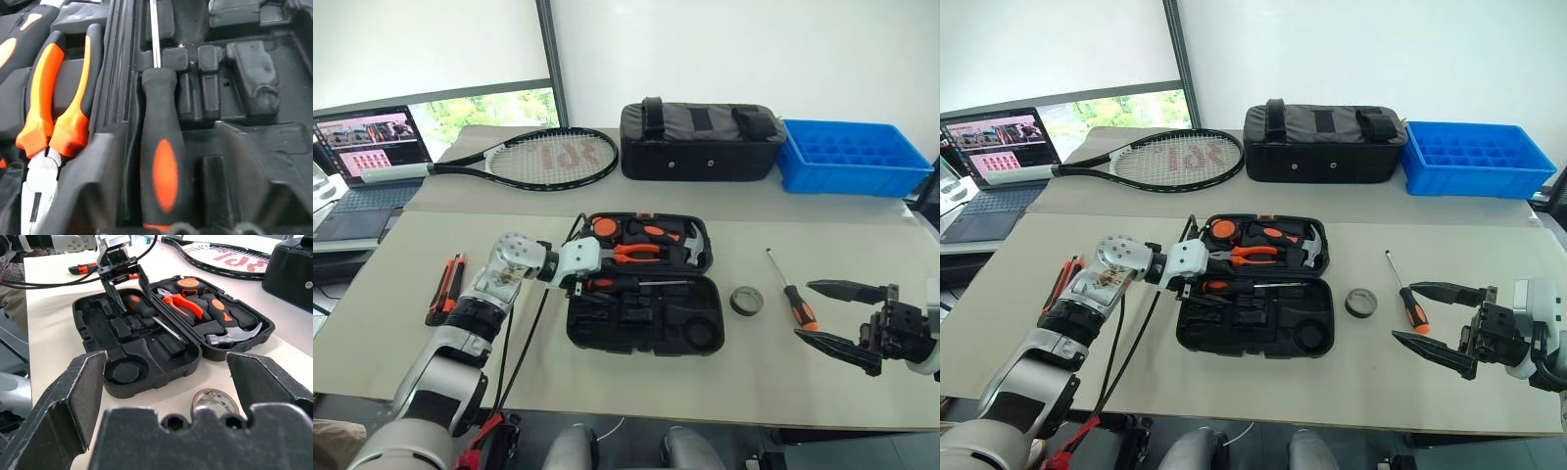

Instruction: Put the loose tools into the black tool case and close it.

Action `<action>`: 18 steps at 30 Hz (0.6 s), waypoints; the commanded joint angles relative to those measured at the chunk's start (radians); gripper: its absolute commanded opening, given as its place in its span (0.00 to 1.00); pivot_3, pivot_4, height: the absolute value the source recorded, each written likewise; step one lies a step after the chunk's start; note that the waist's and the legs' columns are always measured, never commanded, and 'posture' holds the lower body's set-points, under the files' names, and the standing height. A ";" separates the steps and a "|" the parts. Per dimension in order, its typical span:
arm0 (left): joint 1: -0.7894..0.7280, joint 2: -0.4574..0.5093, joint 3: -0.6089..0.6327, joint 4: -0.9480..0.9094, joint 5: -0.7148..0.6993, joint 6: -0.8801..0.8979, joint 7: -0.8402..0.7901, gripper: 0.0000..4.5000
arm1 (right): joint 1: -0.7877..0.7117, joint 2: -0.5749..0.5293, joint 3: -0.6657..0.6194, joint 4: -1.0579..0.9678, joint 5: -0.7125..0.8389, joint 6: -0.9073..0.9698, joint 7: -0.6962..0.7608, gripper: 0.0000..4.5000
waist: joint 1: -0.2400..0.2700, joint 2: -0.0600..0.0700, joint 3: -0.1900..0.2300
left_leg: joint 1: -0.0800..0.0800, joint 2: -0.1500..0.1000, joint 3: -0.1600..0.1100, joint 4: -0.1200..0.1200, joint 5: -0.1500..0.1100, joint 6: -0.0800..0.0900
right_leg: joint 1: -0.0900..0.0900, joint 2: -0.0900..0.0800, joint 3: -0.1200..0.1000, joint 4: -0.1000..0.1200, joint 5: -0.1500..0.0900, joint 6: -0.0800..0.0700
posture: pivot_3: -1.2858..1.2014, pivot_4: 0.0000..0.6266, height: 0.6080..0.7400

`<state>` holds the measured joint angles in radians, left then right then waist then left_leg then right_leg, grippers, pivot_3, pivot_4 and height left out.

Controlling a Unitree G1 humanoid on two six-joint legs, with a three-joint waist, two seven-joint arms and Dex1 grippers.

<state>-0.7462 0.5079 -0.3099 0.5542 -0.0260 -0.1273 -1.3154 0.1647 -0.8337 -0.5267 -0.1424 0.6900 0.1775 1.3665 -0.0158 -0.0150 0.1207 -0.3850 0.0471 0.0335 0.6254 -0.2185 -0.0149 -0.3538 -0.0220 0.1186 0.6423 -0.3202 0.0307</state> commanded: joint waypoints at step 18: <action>-0.055 -0.154 0.055 0.014 -0.094 0.085 0.019 0.01 | 0.009 0.017 -0.028 -0.064 0.009 -0.016 -0.044 1.00 | 0.001 0.003 -0.001 | -0.001 -0.001 -0.002 0.001 0.000 0.000 | 0.001 0.001 0.000 0.000 0.000 0.000 | 0.52 0.24 0.75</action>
<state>-0.7682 0.3632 -0.2494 0.5487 -0.1342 -0.0056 -1.2993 0.1745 -0.8141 -0.5281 -0.1693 0.6888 0.1764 1.3312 -0.0153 -0.0119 0.1198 -0.3865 0.0459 0.0309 0.6264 -0.2185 -0.0149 -0.3532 -0.0212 0.1190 0.6420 -0.3200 0.0304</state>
